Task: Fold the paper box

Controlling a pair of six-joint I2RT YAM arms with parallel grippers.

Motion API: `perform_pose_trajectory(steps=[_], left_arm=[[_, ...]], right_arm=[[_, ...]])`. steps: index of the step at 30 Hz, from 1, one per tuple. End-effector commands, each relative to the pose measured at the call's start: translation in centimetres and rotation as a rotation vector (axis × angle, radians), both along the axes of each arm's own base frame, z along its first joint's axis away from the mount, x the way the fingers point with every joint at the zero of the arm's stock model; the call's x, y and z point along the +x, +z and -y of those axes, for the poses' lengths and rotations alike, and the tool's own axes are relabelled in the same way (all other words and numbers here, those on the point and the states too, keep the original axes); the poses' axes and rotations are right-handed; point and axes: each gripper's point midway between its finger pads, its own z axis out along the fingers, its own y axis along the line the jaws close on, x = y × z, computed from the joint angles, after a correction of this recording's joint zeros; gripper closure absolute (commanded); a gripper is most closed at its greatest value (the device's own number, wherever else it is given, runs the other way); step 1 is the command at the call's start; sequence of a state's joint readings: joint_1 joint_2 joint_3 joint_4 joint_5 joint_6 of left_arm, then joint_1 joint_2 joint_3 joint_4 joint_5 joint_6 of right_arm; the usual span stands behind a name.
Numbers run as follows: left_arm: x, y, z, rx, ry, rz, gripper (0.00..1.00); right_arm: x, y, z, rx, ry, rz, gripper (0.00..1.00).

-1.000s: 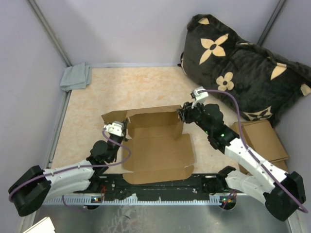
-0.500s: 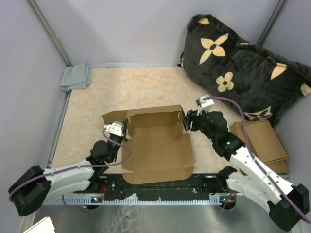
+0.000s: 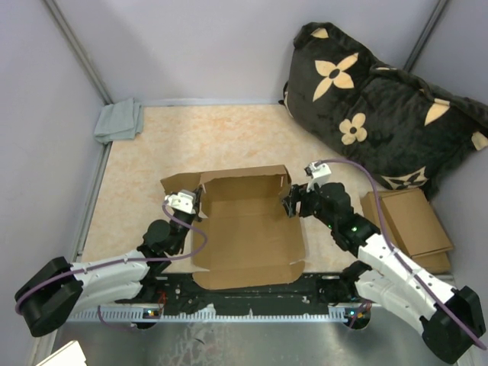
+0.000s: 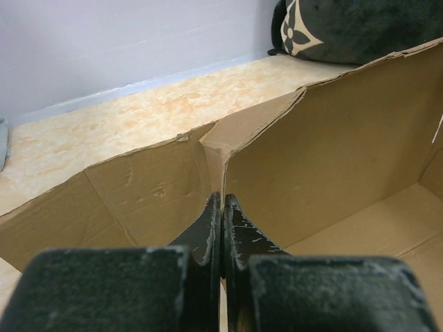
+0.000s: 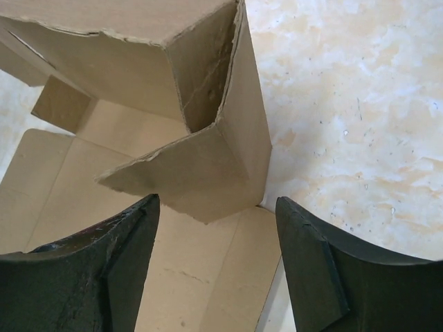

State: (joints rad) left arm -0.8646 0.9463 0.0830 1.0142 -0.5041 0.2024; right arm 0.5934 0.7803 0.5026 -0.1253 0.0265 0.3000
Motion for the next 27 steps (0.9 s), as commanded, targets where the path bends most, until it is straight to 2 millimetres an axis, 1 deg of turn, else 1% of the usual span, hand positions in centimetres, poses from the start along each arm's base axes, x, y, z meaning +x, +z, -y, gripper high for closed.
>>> perform_pose_trajectory(steps=[1,3,6,12,13,19,22,27], left_arm=[[-0.4,-0.5,0.9,0.008,-0.045,-0.014,1.00],[-0.4,-0.5,0.8,0.013,-0.041,-0.014,1.00],[-0.5,-0.5,0.8,0.013,-0.041,-0.013,1.00],[-0.6,-0.4,1.0,0.009,-0.053,-0.011,1.00],[-0.6,-0.4,1.0,0.009,-0.056,-0.010,1.00],[-0.7,-0.3,0.9,0.011,-0.053,-0.001,1.00],[-0.7,-0.3,0.8,0.012,-0.047,-0.002,1.00],[-0.6,-0.5,0.9,0.016,-0.048,-0.007,1.00]], right_arm=[[1.3,0.4,-0.7,0.041,-0.014,0.060,0.31],[1.8,0.3,-1.1,0.050,-0.008,0.073,0.31],[2.4,0.8,-1.9,0.068,0.010,0.107,0.31],[4.0,1.4,-2.8,0.066,0.018,0.158,0.30],[4.3,1.3,-2.9,0.062,0.016,0.158,0.30],[5.7,0.8,-2.5,0.036,-0.040,0.159,0.33],[5.1,1.6,-2.7,0.067,-0.023,0.168,0.33],[2.8,4.2,-2.8,0.149,0.050,0.253,0.30]])
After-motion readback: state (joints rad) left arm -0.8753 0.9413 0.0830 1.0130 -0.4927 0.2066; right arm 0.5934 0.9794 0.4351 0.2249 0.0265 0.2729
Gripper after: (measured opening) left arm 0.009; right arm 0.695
